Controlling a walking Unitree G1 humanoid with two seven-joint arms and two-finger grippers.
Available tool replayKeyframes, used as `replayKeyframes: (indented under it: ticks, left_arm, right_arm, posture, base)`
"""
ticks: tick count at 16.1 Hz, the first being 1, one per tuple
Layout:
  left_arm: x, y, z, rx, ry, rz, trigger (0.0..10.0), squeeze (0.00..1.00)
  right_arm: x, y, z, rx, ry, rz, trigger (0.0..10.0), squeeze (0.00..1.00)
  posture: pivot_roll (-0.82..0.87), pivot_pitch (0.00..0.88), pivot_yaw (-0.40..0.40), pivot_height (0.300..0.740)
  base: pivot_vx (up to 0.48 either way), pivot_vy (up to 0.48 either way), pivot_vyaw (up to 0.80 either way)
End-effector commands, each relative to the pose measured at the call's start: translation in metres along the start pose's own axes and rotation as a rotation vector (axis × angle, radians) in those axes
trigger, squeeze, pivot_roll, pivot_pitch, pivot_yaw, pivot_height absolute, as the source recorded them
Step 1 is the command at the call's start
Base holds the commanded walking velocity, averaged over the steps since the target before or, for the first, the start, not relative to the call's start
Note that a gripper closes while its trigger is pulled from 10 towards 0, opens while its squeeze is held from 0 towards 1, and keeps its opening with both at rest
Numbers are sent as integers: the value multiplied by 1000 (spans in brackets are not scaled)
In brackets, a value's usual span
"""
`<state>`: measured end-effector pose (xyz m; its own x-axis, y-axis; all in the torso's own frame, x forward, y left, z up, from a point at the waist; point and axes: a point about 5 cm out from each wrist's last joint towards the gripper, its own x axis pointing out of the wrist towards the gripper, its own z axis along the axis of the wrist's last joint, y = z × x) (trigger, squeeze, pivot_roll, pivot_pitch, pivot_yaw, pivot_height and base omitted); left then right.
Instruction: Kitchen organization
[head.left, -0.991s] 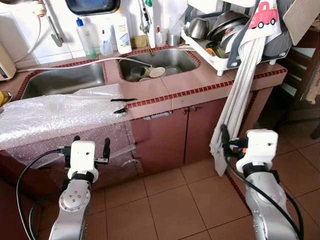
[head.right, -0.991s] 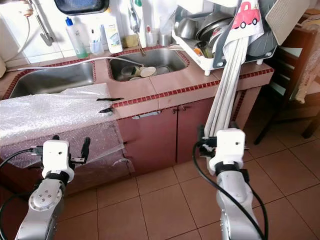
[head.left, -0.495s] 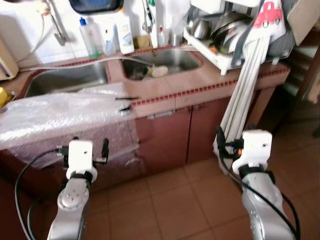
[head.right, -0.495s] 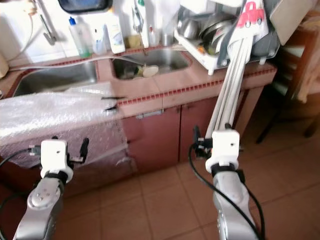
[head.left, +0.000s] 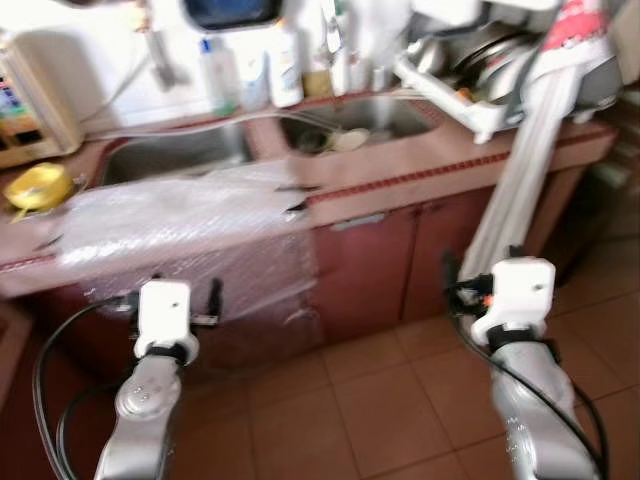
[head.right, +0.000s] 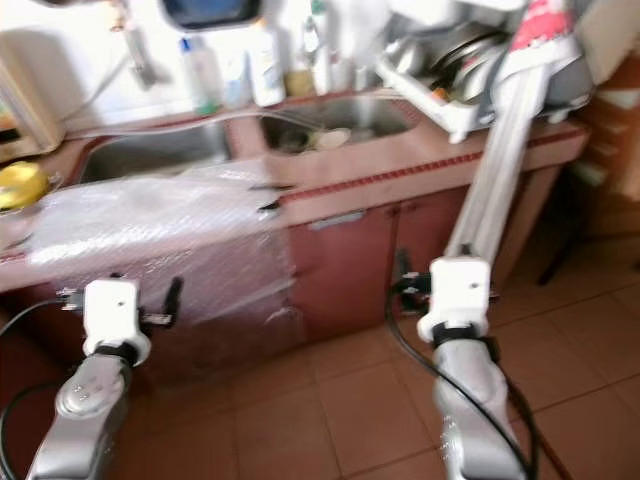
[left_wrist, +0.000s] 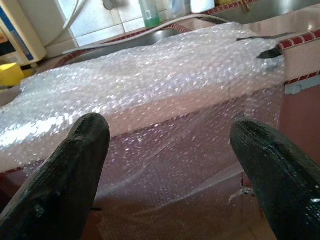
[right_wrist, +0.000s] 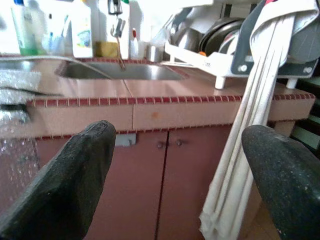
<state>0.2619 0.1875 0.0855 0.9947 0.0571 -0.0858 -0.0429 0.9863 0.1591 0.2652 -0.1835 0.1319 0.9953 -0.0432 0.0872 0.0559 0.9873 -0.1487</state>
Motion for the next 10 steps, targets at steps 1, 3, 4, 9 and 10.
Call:
replayKeyframes:
  ticks: [1,3,4,9,10]
  left_arm:
    - [1,7,-1,13,7,10,10000,0]
    - [1,4,-3,7,15,9,10000,0]
    - [1,3,-4,4,18,9,10000,0]
    - [-5,-2,-7,-7,13,44,10000,0]
    - [-6,-2,-6,-7,10,52,10000,0]
  right_arm:
    - [1,5,2,21,-10,7,10000,0]
    - [0,5,1,17,-9,13,10000,0]
    - [0,5,1,14,-9,16,10000,0]
    - [9,8,6,-12,-9,103,10000,0]
    - [11,10,6,-11,-9,117,10000,0]
  posture:
    - [-92,8,93,740]
    - [-98,7,82,740]
    - [-97,7,77,740]
    - [-57,35,-2,740]
    - [-37,45,-14,740]
  base:
    - [0,416,0]
    - [0,412,0]
    - [0,416,0]
    - [0,64,0]
    - [0,0,0]
